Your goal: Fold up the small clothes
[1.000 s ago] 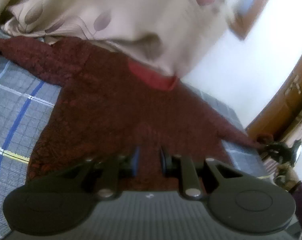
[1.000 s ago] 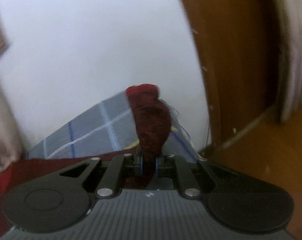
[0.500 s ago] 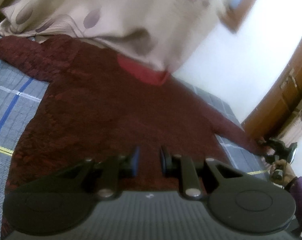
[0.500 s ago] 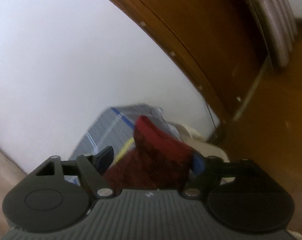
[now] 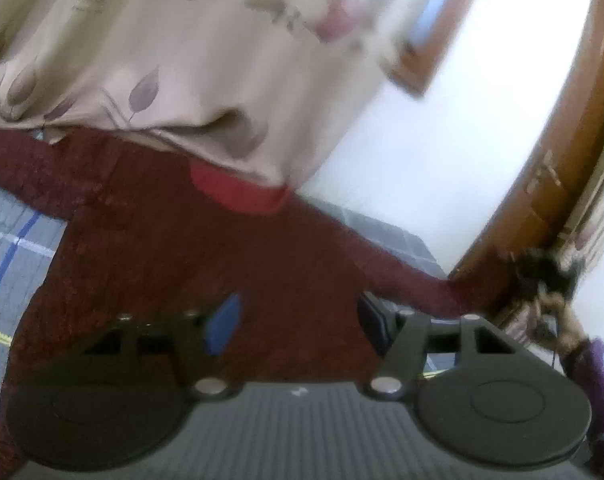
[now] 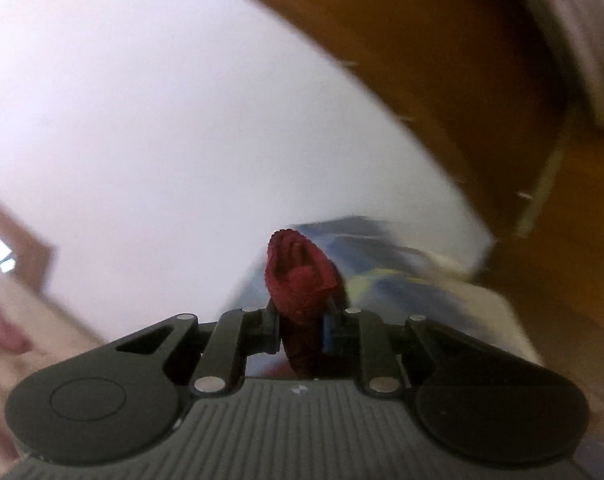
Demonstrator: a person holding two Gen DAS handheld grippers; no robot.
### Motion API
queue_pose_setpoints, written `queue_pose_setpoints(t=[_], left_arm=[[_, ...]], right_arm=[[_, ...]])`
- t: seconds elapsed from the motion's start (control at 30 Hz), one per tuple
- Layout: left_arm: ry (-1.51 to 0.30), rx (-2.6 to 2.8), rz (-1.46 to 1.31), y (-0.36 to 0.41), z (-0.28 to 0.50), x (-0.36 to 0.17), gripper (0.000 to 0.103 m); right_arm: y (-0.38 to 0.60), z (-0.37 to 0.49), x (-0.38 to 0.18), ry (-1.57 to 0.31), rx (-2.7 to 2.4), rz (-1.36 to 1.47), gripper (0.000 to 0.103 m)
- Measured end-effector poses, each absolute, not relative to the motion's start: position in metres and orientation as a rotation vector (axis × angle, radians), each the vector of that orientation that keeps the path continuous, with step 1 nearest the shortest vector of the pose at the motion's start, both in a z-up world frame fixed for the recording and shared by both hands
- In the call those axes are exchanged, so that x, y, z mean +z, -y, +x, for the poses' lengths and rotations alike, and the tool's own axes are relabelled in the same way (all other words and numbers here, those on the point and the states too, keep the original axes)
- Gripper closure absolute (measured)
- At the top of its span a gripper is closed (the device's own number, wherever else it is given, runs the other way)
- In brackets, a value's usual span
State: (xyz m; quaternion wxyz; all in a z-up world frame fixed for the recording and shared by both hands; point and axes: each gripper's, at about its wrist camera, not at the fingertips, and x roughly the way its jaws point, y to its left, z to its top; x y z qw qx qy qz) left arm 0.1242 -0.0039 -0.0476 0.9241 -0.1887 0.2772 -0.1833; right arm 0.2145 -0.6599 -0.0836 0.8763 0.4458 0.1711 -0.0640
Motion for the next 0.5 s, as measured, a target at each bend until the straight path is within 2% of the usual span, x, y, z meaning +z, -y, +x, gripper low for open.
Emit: queue_pose_setpoints(t=[0.27,0.5], left_arm=[[-0.567,-0.387,-0.409,-0.01,0.115,-0.045,0.038],[-0.552,-0.342,-0.434,-0.044,0.113,-0.049,0.038]], right_arm=[[0.504,0.3,-0.012,-0.341,0.186,0.824,0.08],[0.348,0.356,-0.033,-0.466,0.404,0.819,0.08]])
